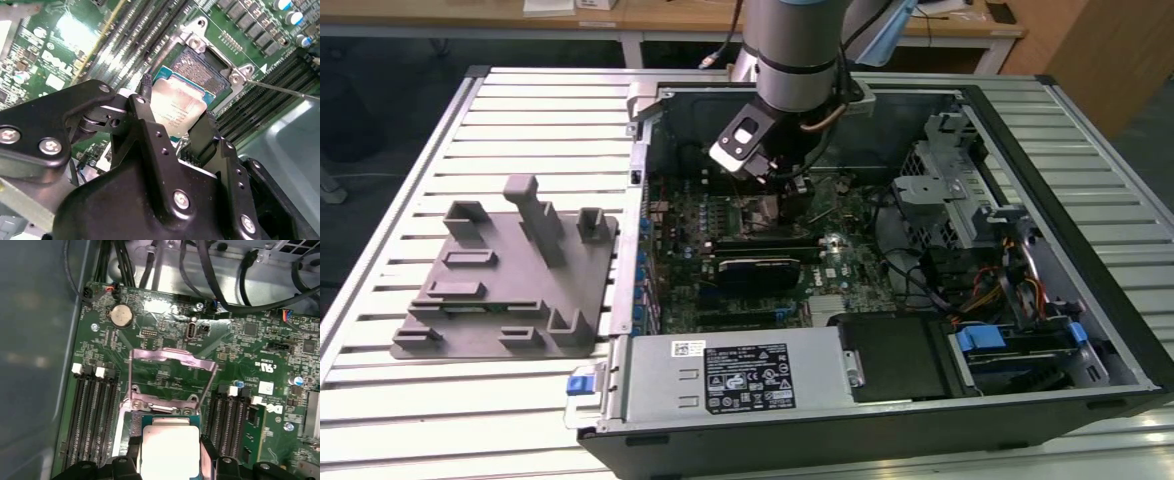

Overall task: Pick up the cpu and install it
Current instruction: 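Place the cpu into insertion slot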

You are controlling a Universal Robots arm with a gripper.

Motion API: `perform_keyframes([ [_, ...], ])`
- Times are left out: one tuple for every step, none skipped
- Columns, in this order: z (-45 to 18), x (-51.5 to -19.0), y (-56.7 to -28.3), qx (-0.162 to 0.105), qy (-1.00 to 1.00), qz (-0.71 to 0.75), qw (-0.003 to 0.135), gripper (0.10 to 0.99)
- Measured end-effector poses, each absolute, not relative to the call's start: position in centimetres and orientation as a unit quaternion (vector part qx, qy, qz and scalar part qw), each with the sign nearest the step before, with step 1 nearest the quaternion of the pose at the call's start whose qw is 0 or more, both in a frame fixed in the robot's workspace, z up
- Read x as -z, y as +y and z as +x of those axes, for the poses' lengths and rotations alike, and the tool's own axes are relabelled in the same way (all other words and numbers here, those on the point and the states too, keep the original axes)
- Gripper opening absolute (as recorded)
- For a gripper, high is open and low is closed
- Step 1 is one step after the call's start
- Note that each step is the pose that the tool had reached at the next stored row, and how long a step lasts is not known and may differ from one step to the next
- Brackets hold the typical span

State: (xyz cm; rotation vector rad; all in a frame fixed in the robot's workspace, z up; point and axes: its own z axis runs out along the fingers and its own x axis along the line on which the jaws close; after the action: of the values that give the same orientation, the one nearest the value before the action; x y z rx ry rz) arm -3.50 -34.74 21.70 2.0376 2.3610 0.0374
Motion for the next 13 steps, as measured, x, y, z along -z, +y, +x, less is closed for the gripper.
perform_keyframes([
  [-3.5,-21.66,-34.68,-0.012,0.756,0.654,0.011,0.545],
  [-3.49,-21.6,-34.66,-0.012,0.753,0.658,0.011,0.545],
  [-3.49,-21.55,-34.65,-0.012,0.749,0.662,0.011,0.545],
  [-3.51,-21.5,-34.65,-0.012,0.745,0.667,0.012,0.545],
  [-3.53,-21.44,-34.65,-0.012,0.741,0.672,0.012,0.545],
  [-3.54,-21.38,-34.65,-0.012,0.736,0.676,0.012,0.545],
  [-3.56,-21.33,-34.65,-0.012,0.732,0.681,0.012,0.545],
  [-3.6,-21.27,-34.63,-0.011,0.729,0.684,0.012,0.545],
  [-3.65,-21.23,-34.59,-0.011,0.727,0.686,0.012,0.545],
  [-3.7,-21.17,-34.53,-0.011,0.725,0.688,0.012,0.545],
  [-3.74,-21.12,-34.47,-0.011,0.724,0.69,0.012,0.545],
  [-3.79,-21.08,-34.4,-0.011,0.723,0.691,0.012,0.545],
  [-3.84,-21.01,-34.32,-0.011,0.722,0.692,0.012,0.545],
])
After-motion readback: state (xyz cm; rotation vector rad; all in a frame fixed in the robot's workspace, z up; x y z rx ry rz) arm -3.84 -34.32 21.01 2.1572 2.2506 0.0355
